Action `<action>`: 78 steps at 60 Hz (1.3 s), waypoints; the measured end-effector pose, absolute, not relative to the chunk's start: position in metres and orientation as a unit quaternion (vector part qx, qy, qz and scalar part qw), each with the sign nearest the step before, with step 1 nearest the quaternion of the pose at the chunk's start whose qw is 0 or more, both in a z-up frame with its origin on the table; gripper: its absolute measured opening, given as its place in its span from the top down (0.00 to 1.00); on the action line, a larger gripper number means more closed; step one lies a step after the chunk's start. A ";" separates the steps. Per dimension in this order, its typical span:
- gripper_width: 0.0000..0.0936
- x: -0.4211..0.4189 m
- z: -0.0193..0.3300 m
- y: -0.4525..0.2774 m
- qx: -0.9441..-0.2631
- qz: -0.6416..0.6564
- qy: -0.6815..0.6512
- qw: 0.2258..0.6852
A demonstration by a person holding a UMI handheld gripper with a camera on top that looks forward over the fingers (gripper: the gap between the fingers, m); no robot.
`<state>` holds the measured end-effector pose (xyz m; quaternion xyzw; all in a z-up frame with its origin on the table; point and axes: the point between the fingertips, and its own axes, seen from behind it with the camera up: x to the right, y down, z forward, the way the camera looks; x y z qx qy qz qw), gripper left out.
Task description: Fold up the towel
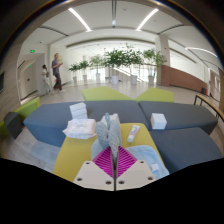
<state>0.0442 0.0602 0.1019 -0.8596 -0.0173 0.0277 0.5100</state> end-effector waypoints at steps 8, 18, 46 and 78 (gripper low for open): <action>0.99 0.137 0.058 0.059 -0.881 -0.014 0.046 0.470; 0.97 0.168 0.021 0.051 -0.897 0.005 0.070 0.437; 0.11 0.179 0.120 -0.038 -0.892 0.013 0.040 0.449; 0.10 0.165 0.156 -0.123 -0.878 0.019 0.012 0.479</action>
